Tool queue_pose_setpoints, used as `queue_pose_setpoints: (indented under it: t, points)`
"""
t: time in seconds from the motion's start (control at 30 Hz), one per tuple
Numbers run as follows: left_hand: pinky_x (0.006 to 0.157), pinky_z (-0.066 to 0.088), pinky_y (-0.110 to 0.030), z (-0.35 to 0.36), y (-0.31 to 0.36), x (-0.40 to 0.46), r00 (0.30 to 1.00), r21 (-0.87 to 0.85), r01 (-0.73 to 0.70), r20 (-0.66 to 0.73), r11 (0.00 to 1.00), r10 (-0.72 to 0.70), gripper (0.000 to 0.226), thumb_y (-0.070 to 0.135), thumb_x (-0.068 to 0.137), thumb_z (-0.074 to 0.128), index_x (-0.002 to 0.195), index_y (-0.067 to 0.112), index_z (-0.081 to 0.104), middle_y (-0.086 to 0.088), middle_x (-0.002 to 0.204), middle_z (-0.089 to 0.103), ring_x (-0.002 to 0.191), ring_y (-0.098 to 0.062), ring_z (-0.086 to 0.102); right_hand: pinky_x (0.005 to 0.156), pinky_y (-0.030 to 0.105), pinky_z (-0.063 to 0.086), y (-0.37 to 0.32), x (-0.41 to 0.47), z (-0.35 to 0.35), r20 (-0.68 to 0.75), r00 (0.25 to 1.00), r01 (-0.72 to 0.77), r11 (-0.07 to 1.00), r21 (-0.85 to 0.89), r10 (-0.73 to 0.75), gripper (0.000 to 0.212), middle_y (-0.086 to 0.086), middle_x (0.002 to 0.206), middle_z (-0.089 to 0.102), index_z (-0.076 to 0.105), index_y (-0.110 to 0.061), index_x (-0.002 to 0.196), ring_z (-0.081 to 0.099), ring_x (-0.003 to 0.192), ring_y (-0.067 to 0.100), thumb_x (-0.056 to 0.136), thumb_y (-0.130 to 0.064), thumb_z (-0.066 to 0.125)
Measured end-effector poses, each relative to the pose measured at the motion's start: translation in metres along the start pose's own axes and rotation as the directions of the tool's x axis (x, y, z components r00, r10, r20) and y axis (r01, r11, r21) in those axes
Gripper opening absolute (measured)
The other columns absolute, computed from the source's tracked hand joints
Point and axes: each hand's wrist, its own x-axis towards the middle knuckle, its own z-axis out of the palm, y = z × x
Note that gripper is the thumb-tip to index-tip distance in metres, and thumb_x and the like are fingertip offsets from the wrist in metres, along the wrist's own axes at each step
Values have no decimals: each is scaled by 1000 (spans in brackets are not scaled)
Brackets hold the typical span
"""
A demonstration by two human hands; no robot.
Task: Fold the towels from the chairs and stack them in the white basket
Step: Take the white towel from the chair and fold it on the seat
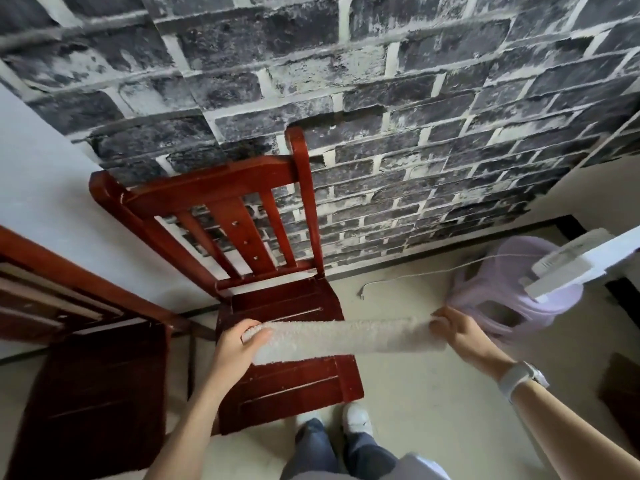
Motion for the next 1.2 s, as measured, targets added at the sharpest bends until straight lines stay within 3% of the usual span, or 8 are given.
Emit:
queue_pose_setpoints:
  t: [0.27,0.43,0.57,0.73,0.83,0.93,1.03,1.2]
  points:
    - [77,42,-30,-7,-80,-1,976,81,219,-1,972,-219,29,35,90,51,109,14,58,-3,102,61,97,-19,56,44,14,33,-4,30,77,210,971,-91,990,-104,111,21,1,62,51,58,-16,71,43,59,14,89,-6,52]
    - [81,42,-30,-5,-119,38,968,54,229,-115,972,-222,30,28,90,54,113,8,59,-7,106,63,98,-20,56,59,27,38,-4,78,133,176,972,-133,980,-148,159,29,0,61,52,53,-25,65,49,64,21,86,-6,54]
    - [82,43,-30,3,-158,92,965,33,209,-167,977,-201,33,27,90,54,115,4,59,-14,112,63,103,-24,57,68,29,40,-2,127,177,142,976,-141,974,-180,167,12,5,74,59,62,-16,87,53,76,24,86,-9,53]
    - [79,38,-24,17,-199,169,952,-13,185,-247,983,-182,31,25,90,55,111,3,63,-14,110,65,101,-24,58,73,29,47,-2,197,224,22,995,-92,957,-274,102,24,9,94,65,67,-10,106,59,84,24,90,-14,50]
    - [82,41,-23,25,-216,211,906,-178,234,-317,956,-281,32,26,90,55,115,7,61,-11,113,65,102,-17,57,53,17,50,2,239,250,-60,965,-255,967,18,255,25,10,86,67,62,-10,111,60,57,9,90,-11,49]
    - [85,38,-17,33,-230,239,872,-293,255,-342,921,-351,35,24,93,50,125,10,53,-7,124,58,112,-17,54,77,31,57,11,263,270,-28,934,-334,900,281,356,43,15,127,54,39,-12,135,64,85,21,93,-2,42]
    - [87,37,-19,46,-248,237,861,-288,322,-307,902,-405,38,23,94,47,128,8,48,-9,129,54,116,-20,52,90,43,52,31,254,284,-101,944,-302,947,107,313,42,13,134,48,42,-11,133,59,102,28,91,-2,39]
    - [88,39,-27,85,-288,175,831,-247,454,-229,856,-507,36,21,93,48,126,6,48,-14,126,55,111,-25,55,76,31,43,78,187,300,-134,914,-395,914,-89,382,30,19,113,62,58,-3,115,58,96,31,89,-4,43]
